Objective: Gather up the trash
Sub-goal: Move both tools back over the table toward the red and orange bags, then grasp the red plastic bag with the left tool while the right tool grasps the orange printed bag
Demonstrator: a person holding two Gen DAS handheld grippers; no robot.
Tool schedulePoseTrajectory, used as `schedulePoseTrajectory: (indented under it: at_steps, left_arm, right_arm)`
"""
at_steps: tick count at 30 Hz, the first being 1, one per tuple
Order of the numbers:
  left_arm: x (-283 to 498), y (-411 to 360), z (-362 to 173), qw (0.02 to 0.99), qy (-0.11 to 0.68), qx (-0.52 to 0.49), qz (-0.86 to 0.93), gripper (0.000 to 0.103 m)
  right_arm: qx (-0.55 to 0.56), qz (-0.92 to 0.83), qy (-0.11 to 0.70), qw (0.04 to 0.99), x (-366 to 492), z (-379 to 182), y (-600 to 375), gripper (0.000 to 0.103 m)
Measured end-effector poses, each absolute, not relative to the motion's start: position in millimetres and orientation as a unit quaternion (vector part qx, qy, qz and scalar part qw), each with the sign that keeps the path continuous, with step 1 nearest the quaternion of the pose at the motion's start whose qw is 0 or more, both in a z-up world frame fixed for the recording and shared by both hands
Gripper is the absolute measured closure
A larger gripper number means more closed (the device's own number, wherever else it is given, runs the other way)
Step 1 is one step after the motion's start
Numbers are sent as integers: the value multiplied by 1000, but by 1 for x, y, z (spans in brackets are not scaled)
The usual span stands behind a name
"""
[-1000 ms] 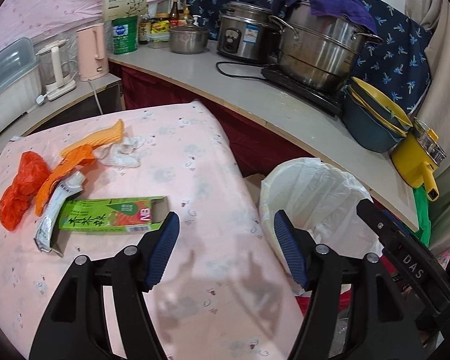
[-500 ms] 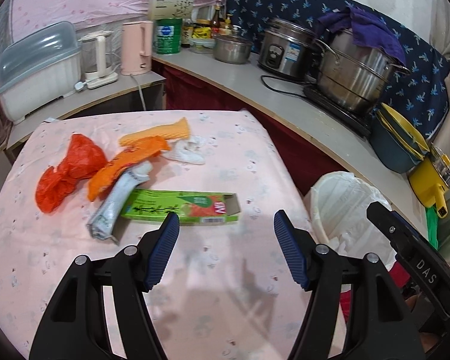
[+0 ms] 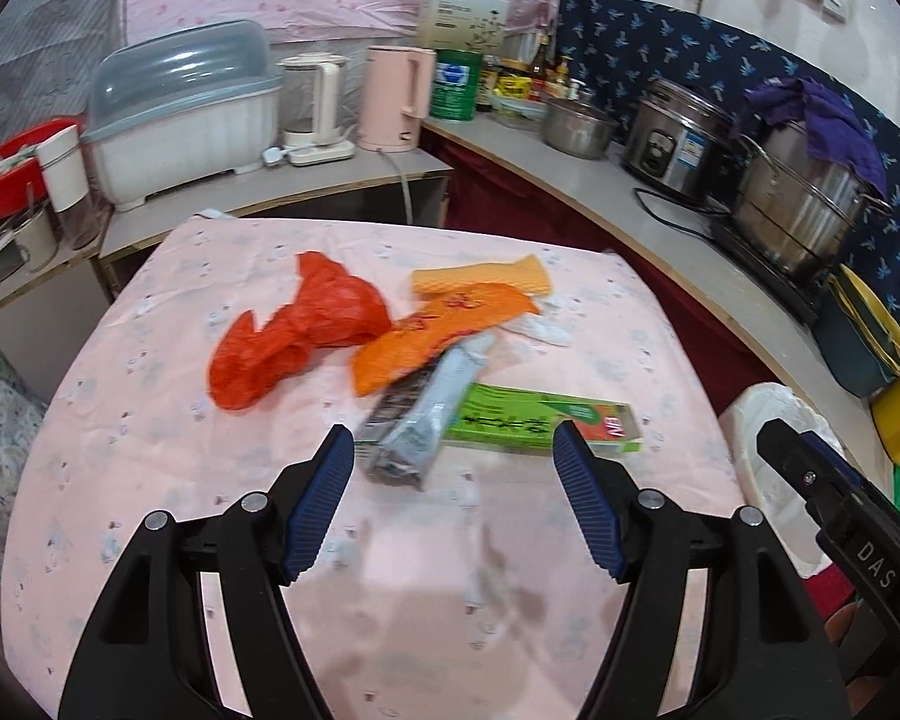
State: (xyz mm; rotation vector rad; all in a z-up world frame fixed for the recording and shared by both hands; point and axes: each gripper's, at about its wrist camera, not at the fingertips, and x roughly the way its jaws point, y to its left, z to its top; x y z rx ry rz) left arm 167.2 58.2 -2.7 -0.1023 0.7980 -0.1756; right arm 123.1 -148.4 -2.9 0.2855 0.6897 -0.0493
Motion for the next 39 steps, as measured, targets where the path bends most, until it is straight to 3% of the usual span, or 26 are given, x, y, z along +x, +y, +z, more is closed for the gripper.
schedulePoseTrajectory:
  at_steps: [17, 36, 39]
  left_arm:
    - [219, 139, -28, 916, 399, -33, -25, 36]
    - [300, 137, -75, 902, 430, -3, -43, 29]
    - [306, 132, -80, 901, 432, 0, -49, 29]
  right_arm:
    - [125, 38, 372, 919, 194, -22, -72, 44]
    - [162, 48, 415, 894, 300, -74, -47, 44]
    - [162, 47, 415, 894, 307, -76, -45, 52]
